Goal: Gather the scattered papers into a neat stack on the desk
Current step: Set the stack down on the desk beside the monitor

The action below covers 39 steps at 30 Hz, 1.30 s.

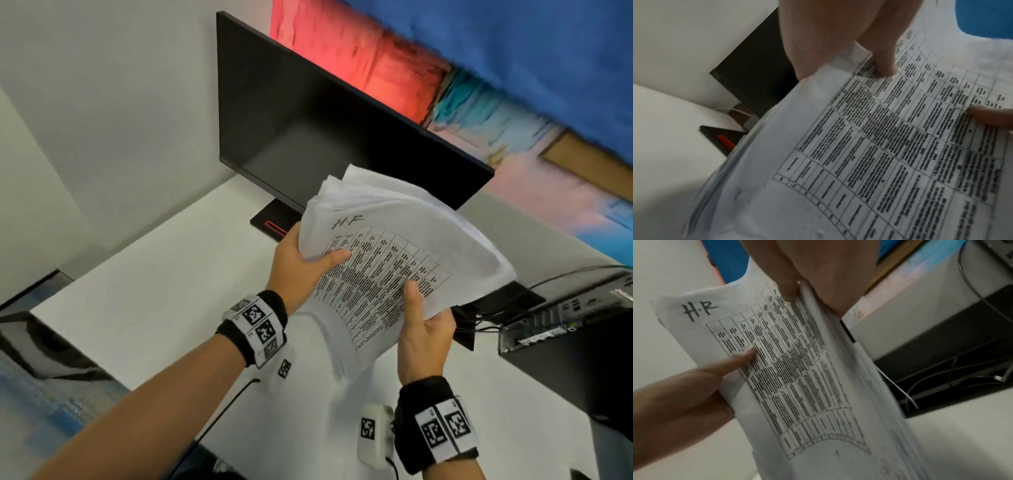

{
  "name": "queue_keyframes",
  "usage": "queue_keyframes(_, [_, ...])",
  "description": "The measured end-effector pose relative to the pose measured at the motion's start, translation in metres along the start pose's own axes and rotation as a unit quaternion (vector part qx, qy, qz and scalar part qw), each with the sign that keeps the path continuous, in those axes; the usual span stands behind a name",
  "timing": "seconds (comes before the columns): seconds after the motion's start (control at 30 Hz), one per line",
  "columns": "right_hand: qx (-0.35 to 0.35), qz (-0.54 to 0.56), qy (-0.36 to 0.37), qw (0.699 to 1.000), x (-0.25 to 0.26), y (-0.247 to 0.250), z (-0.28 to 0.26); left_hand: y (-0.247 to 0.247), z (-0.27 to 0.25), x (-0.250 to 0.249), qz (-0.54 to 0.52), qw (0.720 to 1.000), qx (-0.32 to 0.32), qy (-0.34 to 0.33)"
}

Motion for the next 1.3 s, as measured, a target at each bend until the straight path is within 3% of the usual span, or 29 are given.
queue_keyframes(0.1, [0.088,-0.092,-0.042,0.991,-0.029,0.006,-0.012,0.005,-0.006,0.029,0.044,0.997,-0.031,0.053])
queue_keyframes(0.2, [0.146,-0.178,-0.072,0.971,-0.053,0.014,-0.021,0.008,-0.004,0.055,0.116,0.989,-0.007,0.095])
queue_keyframes(0.3, [0.182,-0.193,-0.058,0.962,-0.053,0.011,-0.015,0.007,-0.005,0.061,0.164,0.983,0.014,0.087])
queue_keyframes(0.47, [0.198,-0.192,-0.032,0.961,-0.054,-0.003,-0.008,0.022,-0.008,0.05,0.199,0.978,-0.049,0.047])
queue_keyframes(0.67, [0.243,-0.181,-0.059,0.951,-0.061,-0.043,-0.016,0.094,0.002,0.044,0.272,0.957,-0.078,0.068])
queue_keyframes(0.77, [0.315,-0.182,-0.157,0.918,-0.091,-0.056,-0.028,0.161,0.019,0.056,0.35,0.923,-0.096,0.128])
queue_keyframes(0.9, [0.4,-0.244,-0.265,0.843,-0.138,-0.05,-0.055,0.248,0.04,0.083,0.498,0.82,-0.093,0.266])
queue_keyframes(0.97, [0.407,-0.267,-0.312,0.816,-0.154,-0.043,-0.07,0.273,0.048,0.091,0.529,0.79,-0.094,0.297])
queue_keyframes(1.1, [0.358,-0.266,-0.349,0.825,-0.166,-0.035,-0.081,0.288,0.074,0.092,0.534,0.79,-0.116,0.276])
queue_keyframes(1.3, [0.349,-0.302,-0.323,0.826,-0.156,-0.022,-0.069,0.295,0.11,0.075,0.569,0.775,-0.169,0.216])
Point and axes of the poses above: each hand's wrist, its own z-axis towards the middle knuckle, its own y-axis out of the back of the hand, x = y × z, the point moved 5 cm from there along z, towards the middle knuckle, and after that the axes turned 9 degrees about y, right-handed, at the moved point
